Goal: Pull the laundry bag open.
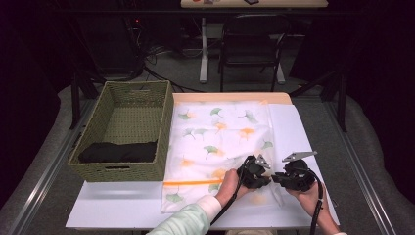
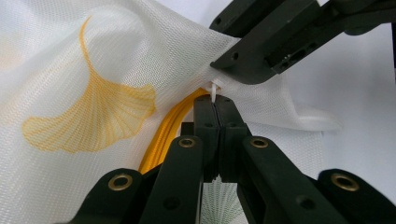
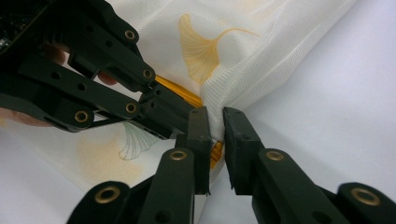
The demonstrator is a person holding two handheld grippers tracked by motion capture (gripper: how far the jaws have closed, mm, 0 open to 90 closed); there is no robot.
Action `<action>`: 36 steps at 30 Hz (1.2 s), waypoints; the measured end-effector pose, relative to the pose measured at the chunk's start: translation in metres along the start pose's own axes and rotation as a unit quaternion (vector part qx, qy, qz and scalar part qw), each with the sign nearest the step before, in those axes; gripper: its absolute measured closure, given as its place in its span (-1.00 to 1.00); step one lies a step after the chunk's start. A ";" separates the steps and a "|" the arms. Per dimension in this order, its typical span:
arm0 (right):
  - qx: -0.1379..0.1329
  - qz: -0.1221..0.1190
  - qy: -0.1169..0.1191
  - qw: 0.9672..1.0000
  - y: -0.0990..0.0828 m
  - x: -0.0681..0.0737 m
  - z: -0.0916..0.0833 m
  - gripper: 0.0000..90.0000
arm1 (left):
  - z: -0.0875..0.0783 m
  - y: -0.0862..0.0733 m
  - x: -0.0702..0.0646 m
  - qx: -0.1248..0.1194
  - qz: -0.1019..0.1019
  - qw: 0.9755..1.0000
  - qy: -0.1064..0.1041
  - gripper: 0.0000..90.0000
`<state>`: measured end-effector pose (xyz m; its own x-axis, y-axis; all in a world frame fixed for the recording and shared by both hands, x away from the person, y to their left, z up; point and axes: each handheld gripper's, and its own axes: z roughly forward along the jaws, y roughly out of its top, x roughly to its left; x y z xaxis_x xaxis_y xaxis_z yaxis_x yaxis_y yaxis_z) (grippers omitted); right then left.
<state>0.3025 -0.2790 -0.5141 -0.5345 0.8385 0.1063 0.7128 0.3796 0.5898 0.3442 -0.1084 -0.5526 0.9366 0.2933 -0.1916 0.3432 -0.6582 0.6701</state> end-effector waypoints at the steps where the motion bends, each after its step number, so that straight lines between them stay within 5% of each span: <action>1: 0.000 0.000 0.004 1.000 0.000 0.000 0.000 0.83 | -0.001 0.000 0.000 0.006 0.001 1.000 0.007 0.98; 13: -0.015 -0.007 0.006 1.000 0.002 0.005 -0.001 0.85 | -0.005 0.000 0.001 -0.012 -0.007 1.000 -0.002 0.84; 29: -0.018 -0.014 -0.009 1.000 0.002 0.008 -0.002 0.87 | -0.003 -0.002 -0.005 -0.017 -0.029 0.999 0.040 0.99; 36: -0.019 -0.016 -0.016 1.000 0.002 0.009 -0.002 0.87 | -0.002 -0.003 -0.004 -0.021 -0.041 0.998 0.034 0.99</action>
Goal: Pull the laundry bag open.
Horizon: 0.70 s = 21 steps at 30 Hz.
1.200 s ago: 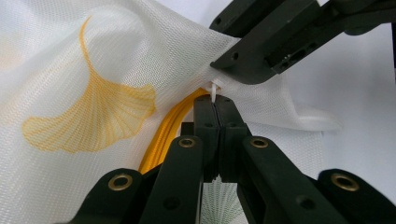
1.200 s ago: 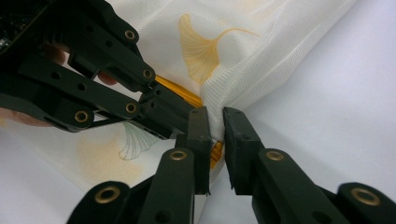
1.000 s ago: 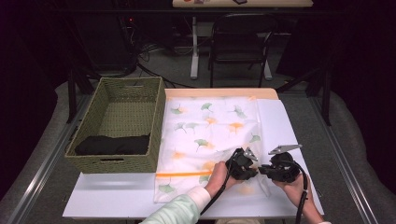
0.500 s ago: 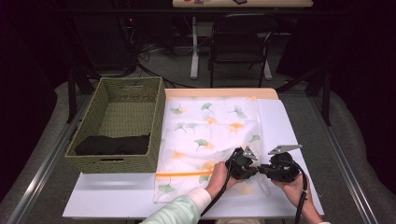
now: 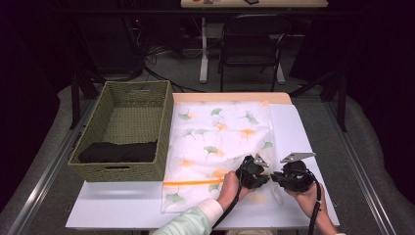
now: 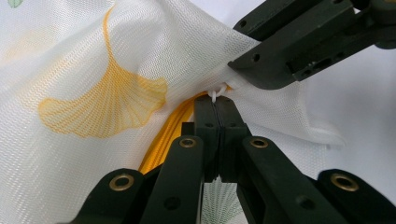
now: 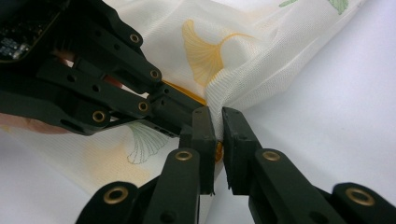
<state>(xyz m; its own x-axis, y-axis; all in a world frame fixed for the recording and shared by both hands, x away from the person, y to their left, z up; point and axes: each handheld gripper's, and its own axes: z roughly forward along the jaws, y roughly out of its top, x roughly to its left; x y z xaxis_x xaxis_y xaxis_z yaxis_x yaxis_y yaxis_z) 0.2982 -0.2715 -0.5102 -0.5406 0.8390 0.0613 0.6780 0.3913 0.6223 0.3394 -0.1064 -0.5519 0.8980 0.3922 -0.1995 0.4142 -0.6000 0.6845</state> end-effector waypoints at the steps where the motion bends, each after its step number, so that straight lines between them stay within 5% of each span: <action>1: 0.000 0.000 0.000 1.000 0.000 0.000 0.000 0.87 | 0.000 -0.001 -0.002 -0.003 -0.008 1.000 0.011 0.99; 7: 0.000 -0.003 -0.011 1.000 0.000 0.000 -0.002 0.87 | 0.000 -0.001 -0.001 -0.004 -0.011 1.000 0.021 0.99; 12: -0.002 0.005 -0.017 1.000 -0.001 -0.003 -0.005 0.87 | -0.002 -0.004 0.004 -0.004 -0.033 0.999 0.019 0.99; 21: 0.001 0.005 -0.020 1.000 -0.001 -0.006 -0.004 0.87 | -0.007 -0.007 0.006 0.009 -0.029 0.999 0.027 0.99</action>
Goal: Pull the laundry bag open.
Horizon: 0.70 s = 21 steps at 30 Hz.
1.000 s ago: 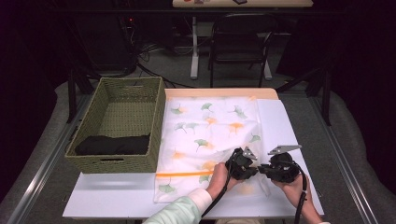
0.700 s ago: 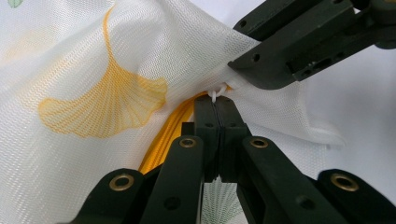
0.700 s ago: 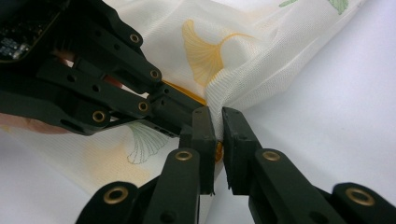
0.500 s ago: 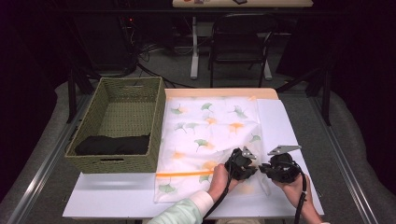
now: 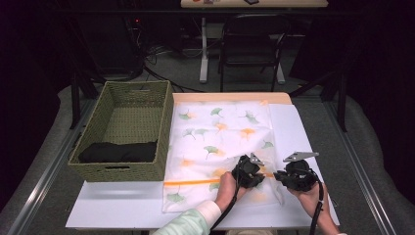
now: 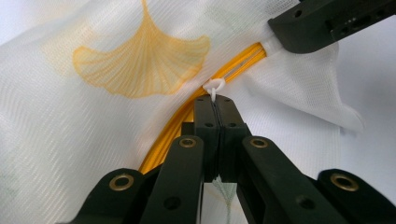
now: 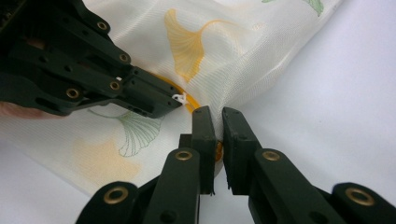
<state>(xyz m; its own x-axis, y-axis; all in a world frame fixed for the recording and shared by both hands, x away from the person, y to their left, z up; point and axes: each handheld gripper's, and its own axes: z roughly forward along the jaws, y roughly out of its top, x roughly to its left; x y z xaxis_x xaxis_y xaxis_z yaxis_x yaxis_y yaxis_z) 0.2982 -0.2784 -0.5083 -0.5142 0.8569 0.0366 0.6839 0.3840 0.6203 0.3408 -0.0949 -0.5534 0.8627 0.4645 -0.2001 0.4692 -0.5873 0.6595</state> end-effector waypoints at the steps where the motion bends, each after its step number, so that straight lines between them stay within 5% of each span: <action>1: 0.000 0.000 -0.001 1.000 0.000 0.000 0.000 0.87 | -0.001 0.000 0.000 0.001 0.001 1.000 0.004 0.99; 21: 0.011 0.006 -0.007 1.000 -0.002 -0.002 0.002 0.87 | -0.010 -0.010 0.004 0.008 -0.011 1.000 0.010 0.99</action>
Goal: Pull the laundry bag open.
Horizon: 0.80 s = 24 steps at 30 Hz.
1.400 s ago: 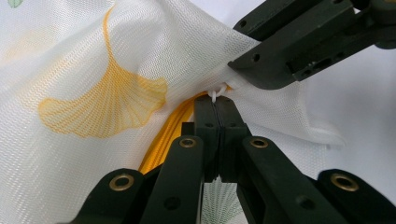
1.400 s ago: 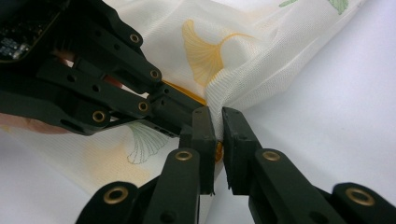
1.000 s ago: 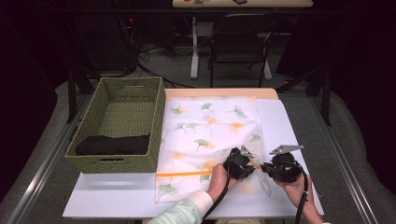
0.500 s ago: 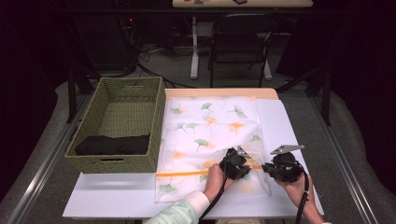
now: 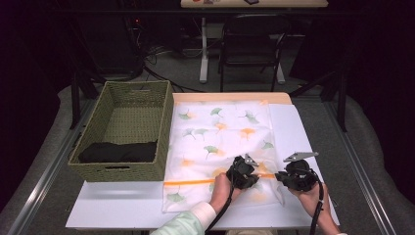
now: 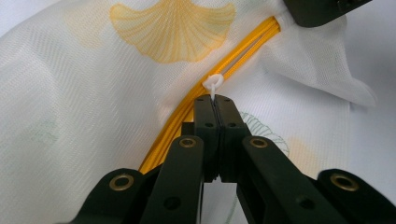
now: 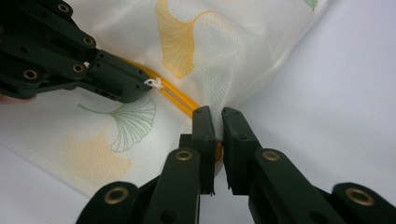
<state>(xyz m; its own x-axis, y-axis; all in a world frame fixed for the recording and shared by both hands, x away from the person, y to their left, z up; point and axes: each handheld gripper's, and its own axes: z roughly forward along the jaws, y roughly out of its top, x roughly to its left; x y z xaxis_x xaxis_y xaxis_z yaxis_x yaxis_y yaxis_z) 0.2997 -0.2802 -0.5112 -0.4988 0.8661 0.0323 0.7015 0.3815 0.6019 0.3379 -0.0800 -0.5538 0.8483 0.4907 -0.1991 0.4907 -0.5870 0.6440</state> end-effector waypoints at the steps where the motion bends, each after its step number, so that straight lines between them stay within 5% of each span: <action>1: 0.001 0.000 -0.001 1.000 0.000 0.000 0.000 0.87 | -0.001 0.000 0.001 0.000 0.003 1.000 0.001 0.99; 24: 0.014 0.007 -0.006 1.000 -0.002 -0.003 0.003 0.87 | -0.021 -0.015 0.009 -0.002 -0.003 1.000 0.012 0.99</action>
<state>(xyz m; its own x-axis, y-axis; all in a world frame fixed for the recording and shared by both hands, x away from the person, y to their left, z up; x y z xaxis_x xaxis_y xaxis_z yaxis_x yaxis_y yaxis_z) 0.3012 -0.2825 -0.5143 -0.4826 0.8753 0.0305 0.7223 0.3781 0.5791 0.3341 -0.0527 -0.5500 0.8401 0.5098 -0.1855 0.4954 -0.5818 0.6451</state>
